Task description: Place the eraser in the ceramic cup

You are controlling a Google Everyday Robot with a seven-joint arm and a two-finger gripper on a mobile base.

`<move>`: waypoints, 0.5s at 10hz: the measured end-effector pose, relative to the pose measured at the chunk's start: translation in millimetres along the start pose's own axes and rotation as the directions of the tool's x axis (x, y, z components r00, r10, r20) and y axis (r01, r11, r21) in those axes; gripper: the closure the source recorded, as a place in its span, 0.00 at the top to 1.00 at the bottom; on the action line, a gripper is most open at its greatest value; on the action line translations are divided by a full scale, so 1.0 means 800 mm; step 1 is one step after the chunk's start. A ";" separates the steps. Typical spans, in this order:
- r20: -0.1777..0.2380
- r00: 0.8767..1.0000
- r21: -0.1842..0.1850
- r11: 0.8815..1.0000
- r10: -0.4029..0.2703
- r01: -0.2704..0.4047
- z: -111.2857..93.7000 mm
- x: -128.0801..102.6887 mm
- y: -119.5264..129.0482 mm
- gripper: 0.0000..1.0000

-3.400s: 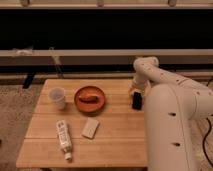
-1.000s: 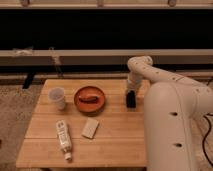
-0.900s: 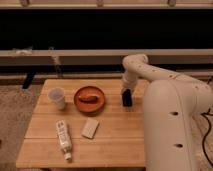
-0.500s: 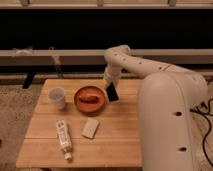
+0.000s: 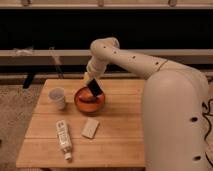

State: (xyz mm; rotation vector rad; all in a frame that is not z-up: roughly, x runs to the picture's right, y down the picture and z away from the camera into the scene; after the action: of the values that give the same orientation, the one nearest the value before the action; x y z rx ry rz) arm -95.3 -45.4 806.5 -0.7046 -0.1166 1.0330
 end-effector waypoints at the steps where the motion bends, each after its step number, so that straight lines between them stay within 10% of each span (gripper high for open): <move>1: 0.026 0.999 -0.051 0.998 -0.042 0.043 -0.001 -0.008 0.025 0.00; 3: 0.079 0.990 -0.161 0.979 -0.115 0.127 -0.002 -0.022 0.075 0.00; 5: 0.090 0.988 -0.180 0.973 -0.127 0.142 -0.003 -0.023 0.082 0.00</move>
State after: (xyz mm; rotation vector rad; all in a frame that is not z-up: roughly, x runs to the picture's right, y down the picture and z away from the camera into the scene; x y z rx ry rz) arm -153.3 -41.2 770.1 -0.8146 -0.3285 0.9271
